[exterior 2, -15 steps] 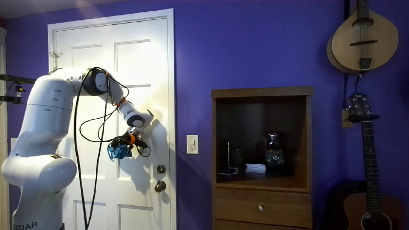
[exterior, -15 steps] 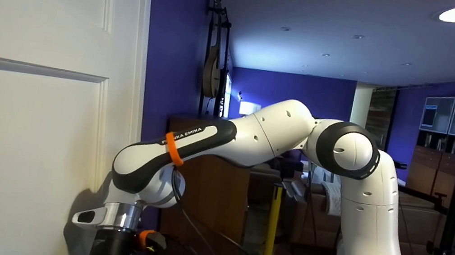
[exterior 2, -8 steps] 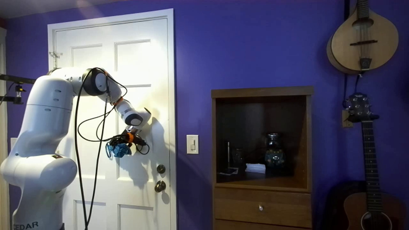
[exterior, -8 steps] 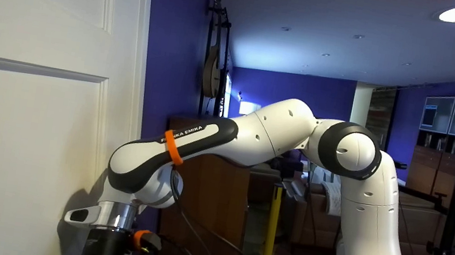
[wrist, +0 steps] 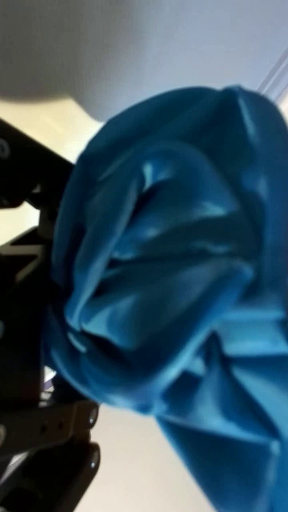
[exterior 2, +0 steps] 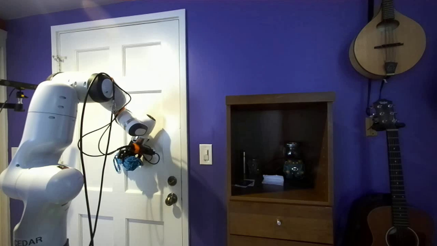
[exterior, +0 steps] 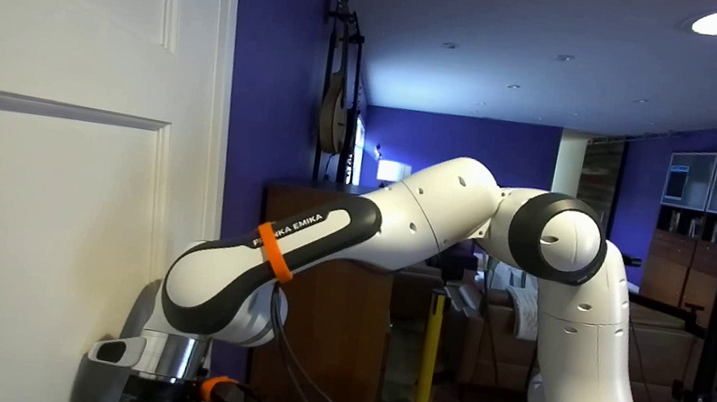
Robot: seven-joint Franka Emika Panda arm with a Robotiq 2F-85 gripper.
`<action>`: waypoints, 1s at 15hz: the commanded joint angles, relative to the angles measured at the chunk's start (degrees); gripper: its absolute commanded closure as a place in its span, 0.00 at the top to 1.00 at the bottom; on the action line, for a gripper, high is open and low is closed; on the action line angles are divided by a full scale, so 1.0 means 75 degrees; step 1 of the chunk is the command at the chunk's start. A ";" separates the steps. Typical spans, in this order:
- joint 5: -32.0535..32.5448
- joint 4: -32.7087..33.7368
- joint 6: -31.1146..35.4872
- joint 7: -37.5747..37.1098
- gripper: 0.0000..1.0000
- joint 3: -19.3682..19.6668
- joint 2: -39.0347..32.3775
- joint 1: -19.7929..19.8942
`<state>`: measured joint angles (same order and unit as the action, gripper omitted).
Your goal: Pick up the blue umbrella and hang it on the bottom hook on the door
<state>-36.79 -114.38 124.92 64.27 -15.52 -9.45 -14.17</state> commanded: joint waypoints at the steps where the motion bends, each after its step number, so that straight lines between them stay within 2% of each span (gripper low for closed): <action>1: 0.0250 -0.0132 0.1100 -0.0850 0.09 -0.0051 0.0230 -0.0072; 4: 0.0272 -0.0302 0.1557 -0.0955 0.09 -0.0145 0.0351 -0.0074; 10: 0.0149 -0.0612 0.1892 -0.0845 0.09 -0.0237 0.0704 -0.0051; 12: 0.0195 -0.0724 0.2084 -0.1010 0.09 -0.0244 0.0839 -0.0078; 15: 0.0650 -0.0770 0.2854 -0.1878 0.09 -0.0216 0.0922 -0.0122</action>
<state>-34.86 -119.68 141.83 56.43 -17.25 -4.23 -14.58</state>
